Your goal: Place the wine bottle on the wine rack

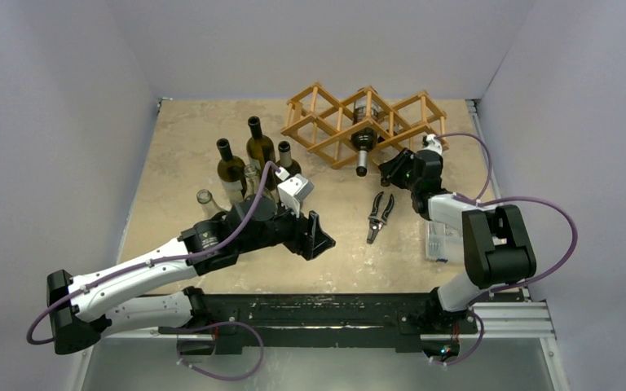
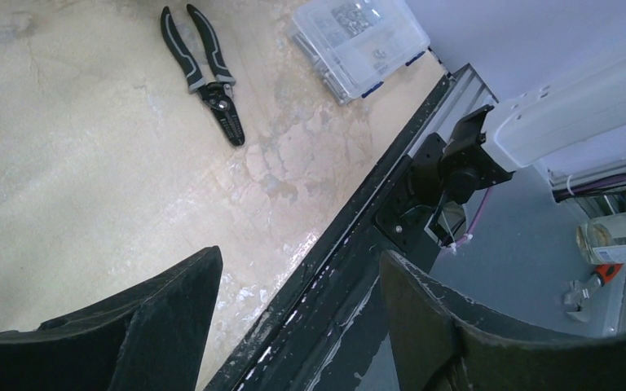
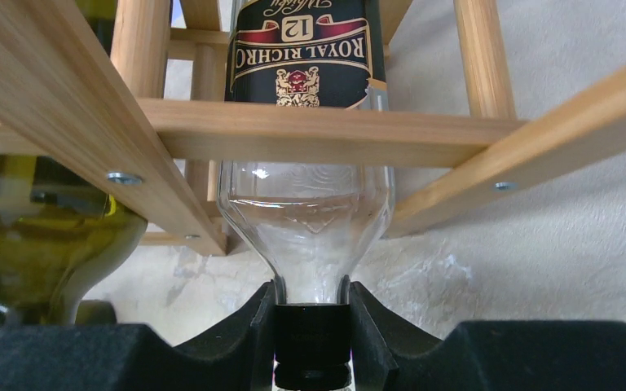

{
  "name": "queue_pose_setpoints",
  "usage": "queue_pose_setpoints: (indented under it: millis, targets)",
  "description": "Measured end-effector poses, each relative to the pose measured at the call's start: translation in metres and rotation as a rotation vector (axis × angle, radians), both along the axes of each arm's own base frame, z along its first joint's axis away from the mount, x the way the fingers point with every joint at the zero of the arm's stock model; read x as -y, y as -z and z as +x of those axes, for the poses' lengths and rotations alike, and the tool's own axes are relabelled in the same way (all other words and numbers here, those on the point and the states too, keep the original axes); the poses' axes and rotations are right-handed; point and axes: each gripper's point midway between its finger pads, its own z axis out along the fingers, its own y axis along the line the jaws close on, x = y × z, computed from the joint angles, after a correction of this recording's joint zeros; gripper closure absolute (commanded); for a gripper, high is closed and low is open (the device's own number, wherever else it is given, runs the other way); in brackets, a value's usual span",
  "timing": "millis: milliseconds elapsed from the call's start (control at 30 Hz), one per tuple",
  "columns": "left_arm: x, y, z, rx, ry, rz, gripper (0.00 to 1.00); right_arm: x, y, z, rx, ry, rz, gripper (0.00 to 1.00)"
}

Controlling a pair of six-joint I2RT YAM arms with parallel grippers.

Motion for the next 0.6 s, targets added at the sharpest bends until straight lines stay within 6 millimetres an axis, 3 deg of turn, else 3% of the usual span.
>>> queue_pose_setpoints:
  millis: [133, 267, 367, 500, 600]
  targets:
    - [0.0, -0.009, -0.001, 0.006, 0.008, -0.017, 0.27, 0.003, -0.001, 0.007, -0.012, -0.008, -0.044, 0.72]
    - [-0.007, -0.013, -0.005, 0.004, 0.006, -0.012, 0.26, 0.006, 0.0, 0.008, -0.024, -0.004, -0.07, 0.64]
    - [-0.013, -0.022, -0.007, 0.013, 0.003, -0.022, 0.25, 0.009, 0.0, 0.008, -0.031, 0.005, -0.083, 0.52]
    - [-0.022, -0.037, -0.008, 0.041, -0.015, -0.044, 0.25, 0.025, 0.006, 0.006, -0.062, 0.067, -0.124, 0.37]
    - [-0.026, -0.042, -0.008, 0.057, -0.025, -0.055, 0.25, 0.036, 0.007, 0.004, -0.08, 0.11, -0.151, 0.34]
